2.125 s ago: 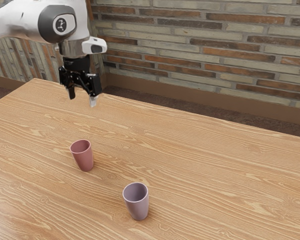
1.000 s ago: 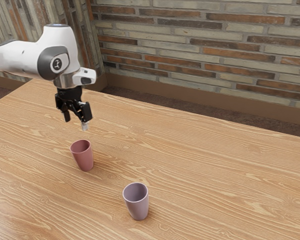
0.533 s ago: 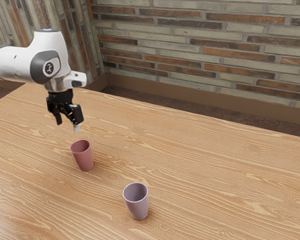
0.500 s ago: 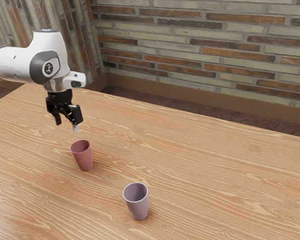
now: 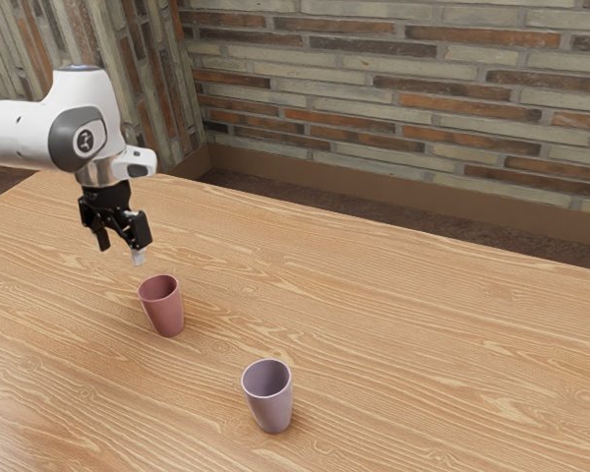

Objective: Place the left cup onto the right cup

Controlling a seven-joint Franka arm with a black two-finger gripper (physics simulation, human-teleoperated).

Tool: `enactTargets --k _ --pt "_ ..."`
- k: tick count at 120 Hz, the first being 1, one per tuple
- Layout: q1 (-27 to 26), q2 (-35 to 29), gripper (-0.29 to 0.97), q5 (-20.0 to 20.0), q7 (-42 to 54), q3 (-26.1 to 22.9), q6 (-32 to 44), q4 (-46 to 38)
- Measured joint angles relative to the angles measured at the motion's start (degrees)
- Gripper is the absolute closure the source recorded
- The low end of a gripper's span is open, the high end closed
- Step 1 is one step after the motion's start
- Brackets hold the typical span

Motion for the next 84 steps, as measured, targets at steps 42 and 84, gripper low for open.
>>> enactTargets --k 42,84 --pt "0.99 0.6 0.0 0.05 0.36 -0.01 1.26 -0.37" --pt "1.4 2.04 0.0 1.44 0.62 -0.01 2.86 -0.33"
